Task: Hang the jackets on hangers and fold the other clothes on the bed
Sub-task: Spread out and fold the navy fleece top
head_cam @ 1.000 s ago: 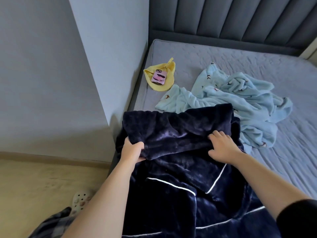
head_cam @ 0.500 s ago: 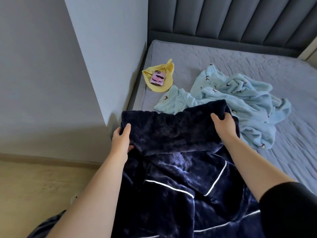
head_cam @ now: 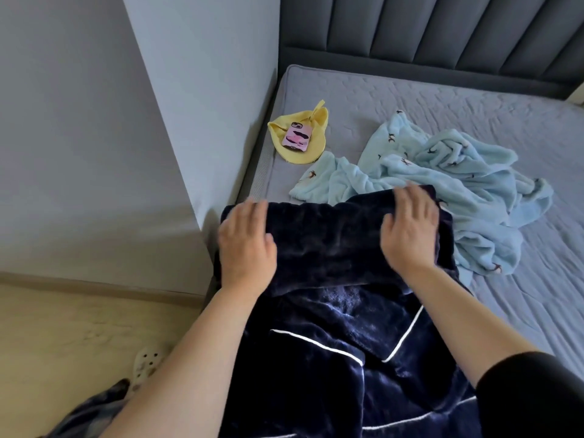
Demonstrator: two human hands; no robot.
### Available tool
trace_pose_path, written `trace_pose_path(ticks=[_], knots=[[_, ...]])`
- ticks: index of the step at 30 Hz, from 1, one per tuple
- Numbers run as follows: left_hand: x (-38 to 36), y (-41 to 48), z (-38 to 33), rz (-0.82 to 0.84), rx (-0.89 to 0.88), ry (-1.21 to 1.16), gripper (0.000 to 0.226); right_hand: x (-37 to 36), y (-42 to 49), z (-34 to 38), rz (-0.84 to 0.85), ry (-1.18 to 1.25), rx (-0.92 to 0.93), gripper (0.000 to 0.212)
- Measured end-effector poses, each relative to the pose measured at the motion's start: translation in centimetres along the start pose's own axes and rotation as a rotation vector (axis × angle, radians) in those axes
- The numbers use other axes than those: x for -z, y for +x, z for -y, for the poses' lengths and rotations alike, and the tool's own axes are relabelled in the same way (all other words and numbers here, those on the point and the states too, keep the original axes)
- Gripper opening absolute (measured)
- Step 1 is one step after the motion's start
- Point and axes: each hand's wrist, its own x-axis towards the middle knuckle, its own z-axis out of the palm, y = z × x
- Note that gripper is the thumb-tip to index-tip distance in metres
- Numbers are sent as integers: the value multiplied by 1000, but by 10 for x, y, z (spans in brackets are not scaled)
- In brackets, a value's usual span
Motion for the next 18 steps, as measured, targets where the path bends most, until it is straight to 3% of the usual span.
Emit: trace_pose_path(ticks=[2,3,4,6,8,13,18], knots=[[-13,-1,-10,198,-168,75,57,-14,-13,12,173,-121,362,51],[-22,-7,-7,321,-167,124,58,-20,-18,11,299,-224,433,54],[-30,-17,0,441,-118,160,59,-26,-19,4,403,-304,409,56],[-44,-36,20,597,-3,207,60,-31,-16,-22,492,-359,162,60],[-49,-46,31,614,24,224,61,-33,-13,-40,493,-378,-8,63],[-47,-39,24,569,44,210,60,-38,-7,-20,531,-371,-92,64],[-34,-4,-7,305,-20,165,26,-32,2,15,361,-158,185,69]])
